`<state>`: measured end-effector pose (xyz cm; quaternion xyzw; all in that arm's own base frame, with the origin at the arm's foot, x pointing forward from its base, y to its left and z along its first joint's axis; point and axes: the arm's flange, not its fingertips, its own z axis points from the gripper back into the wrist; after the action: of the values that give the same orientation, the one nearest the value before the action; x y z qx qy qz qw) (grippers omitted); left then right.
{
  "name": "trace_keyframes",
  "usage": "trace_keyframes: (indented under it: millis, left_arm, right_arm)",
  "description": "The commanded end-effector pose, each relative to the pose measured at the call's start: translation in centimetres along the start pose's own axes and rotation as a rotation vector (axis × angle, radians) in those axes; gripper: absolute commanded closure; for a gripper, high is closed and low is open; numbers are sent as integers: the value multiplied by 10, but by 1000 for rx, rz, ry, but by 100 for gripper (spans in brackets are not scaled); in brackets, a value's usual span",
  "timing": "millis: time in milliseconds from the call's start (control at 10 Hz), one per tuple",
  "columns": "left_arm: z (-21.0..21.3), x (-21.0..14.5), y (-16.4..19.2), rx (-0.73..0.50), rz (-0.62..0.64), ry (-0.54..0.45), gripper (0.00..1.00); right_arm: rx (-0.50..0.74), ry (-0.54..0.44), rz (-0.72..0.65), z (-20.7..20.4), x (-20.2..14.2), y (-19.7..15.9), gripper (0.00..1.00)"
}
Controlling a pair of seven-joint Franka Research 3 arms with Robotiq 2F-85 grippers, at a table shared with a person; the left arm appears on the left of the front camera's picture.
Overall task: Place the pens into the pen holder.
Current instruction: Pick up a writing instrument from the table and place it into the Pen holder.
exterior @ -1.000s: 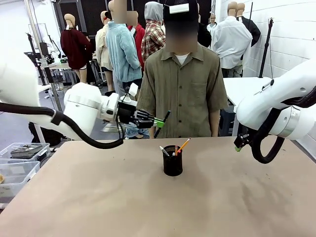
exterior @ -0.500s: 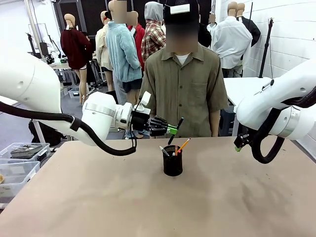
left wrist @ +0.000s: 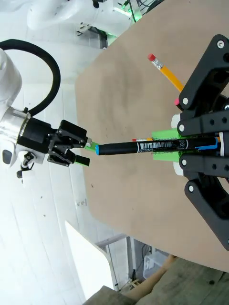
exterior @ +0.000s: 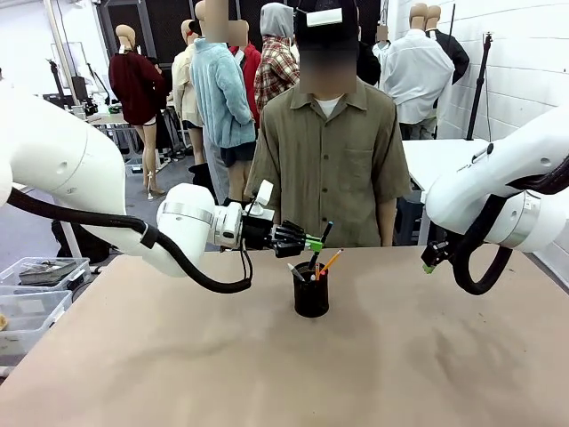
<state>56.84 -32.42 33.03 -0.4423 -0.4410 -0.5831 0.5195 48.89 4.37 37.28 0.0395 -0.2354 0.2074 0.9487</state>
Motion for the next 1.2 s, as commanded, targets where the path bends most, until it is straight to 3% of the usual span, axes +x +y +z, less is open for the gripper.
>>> trace_keyframes:
  millis: [0,500,600,800,1100]
  left_arm:
    - [-4,-9,1,12,-13,-31,100]
    - [1,-31,-3,9,25,-10,100]
    - [3,-31,-3,12,24,-9,88]
    - [8,-30,-4,24,16,-8,48]
    - [23,-16,-12,46,-9,-19,48]
  right_arm:
    - [17,-12,2,-1,-3,-2,27]
    - [17,-12,2,-1,-3,-2,27]
    - [17,-12,2,-1,-3,-2,27]
    - [17,-12,2,-1,-3,-2,27]
    - [17,-12,2,-1,-3,-2,27]
